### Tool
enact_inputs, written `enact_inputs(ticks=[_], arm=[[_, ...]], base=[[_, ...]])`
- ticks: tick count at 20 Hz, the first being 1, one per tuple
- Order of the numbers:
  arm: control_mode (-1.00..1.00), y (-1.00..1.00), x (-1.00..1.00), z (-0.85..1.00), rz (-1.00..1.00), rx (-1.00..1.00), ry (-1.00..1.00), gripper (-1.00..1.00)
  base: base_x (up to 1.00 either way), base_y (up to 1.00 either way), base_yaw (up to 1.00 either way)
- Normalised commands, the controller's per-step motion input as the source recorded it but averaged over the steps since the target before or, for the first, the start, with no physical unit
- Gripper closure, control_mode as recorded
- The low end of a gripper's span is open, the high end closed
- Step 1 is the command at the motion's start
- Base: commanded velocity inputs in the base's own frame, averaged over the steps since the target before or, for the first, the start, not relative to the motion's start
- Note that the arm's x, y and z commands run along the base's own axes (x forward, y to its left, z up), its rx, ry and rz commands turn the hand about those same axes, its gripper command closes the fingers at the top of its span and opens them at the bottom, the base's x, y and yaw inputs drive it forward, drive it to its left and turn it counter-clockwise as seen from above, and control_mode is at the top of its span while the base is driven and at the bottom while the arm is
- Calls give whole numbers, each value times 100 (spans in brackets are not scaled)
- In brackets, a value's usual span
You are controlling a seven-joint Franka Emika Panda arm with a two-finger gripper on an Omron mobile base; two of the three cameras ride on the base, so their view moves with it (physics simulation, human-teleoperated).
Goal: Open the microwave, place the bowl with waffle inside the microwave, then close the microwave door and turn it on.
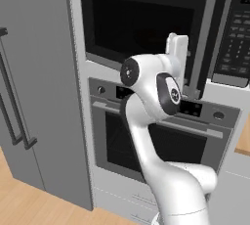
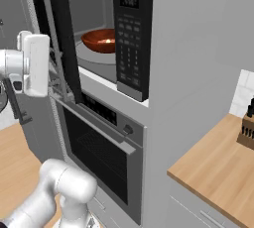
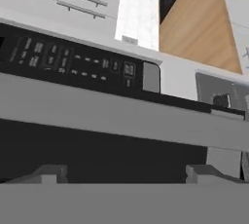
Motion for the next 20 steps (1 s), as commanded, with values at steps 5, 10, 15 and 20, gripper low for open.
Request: enact_inputs(ticks=[5, 10, 15, 20], arm=[[-100, -58, 83, 0, 2, 14, -10, -100], [-100, -37, 76, 0, 0, 6, -8, -100], [-100, -35, 74, 0, 1, 4, -7, -100], [-100, -14, 72, -10, 1, 1, -7, -100]], base=[[0, 0, 0], [0, 0, 0], [0, 0, 0], [0, 0, 0]])
